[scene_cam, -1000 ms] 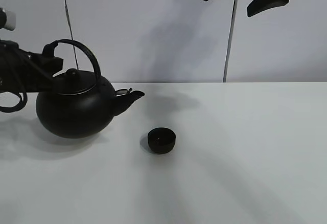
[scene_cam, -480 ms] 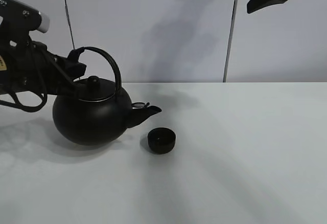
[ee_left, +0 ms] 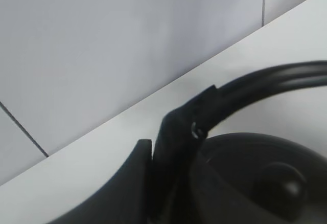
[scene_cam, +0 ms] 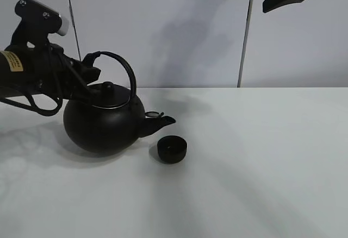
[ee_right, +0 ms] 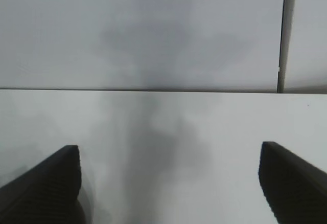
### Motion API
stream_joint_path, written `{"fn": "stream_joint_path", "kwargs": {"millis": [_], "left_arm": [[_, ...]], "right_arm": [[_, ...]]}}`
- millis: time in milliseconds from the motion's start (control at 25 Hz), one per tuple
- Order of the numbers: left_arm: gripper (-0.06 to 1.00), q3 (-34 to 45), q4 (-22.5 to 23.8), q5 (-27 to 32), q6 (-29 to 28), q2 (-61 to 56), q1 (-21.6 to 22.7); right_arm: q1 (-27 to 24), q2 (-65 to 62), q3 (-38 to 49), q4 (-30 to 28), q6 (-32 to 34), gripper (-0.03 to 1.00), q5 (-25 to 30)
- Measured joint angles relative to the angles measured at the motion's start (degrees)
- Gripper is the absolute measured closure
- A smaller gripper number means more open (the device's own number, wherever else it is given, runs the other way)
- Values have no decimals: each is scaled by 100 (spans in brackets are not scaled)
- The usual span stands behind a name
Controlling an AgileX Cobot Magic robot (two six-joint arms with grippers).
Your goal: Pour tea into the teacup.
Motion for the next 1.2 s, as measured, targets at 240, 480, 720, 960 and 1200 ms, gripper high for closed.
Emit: {"fn": "stream_joint_path", "kwargs": {"millis": [240, 480, 720, 960, 1200], "left_arm": [[84, -171, -16, 67, 133, 160, -69], [84, -236, -27, 163, 369, 185, -87], [84, -240, -38, 168, 592, 185, -87], [84, -289, -38, 168, 778, 185, -87], [84, -392, -20, 168, 950, 185, -87]], "right_arm": [[0, 0, 0, 5, 0, 31, -18], [0, 0, 0, 5, 0, 31, -21], [0, 0, 0, 5, 0, 31, -21], [0, 0, 0, 5, 0, 31, -21], [0, 0, 0, 5, 0, 31, -21]]}}
